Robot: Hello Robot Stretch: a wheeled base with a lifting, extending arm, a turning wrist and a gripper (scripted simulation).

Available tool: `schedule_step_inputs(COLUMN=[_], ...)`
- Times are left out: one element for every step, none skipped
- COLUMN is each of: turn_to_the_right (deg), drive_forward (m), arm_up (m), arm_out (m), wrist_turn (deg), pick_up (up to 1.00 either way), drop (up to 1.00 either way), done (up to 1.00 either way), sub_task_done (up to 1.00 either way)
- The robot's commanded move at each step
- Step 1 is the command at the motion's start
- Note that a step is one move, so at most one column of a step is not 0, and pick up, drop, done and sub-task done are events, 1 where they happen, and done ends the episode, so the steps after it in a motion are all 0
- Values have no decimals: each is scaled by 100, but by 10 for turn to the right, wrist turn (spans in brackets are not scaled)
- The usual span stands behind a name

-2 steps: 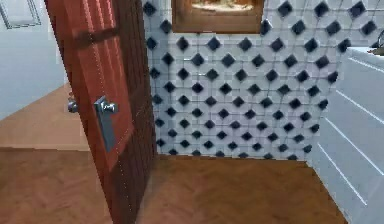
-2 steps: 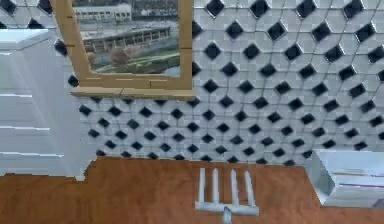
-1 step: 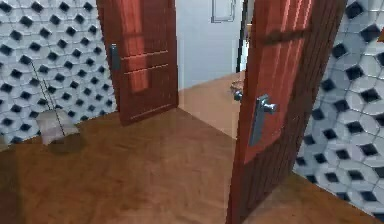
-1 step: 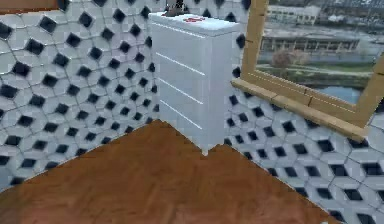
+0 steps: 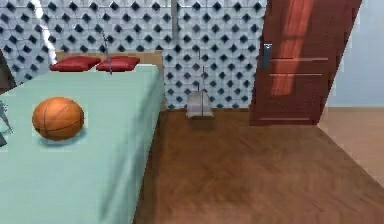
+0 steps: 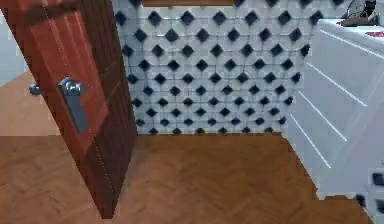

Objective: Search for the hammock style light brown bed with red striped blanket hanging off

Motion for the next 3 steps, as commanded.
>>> schedule_step_inputs(turn_to_the_right=[0, 0, 0], drive_forward=[100, 35, 0], arm_up=[0, 0, 0], arm_out=[0, 0, 0], wrist_turn=[0, 0, 0], pick_up=[0, 0, 0], drop=[0, 0, 0], done=[0, 0, 100], sub_task_done=[0, 0, 0])
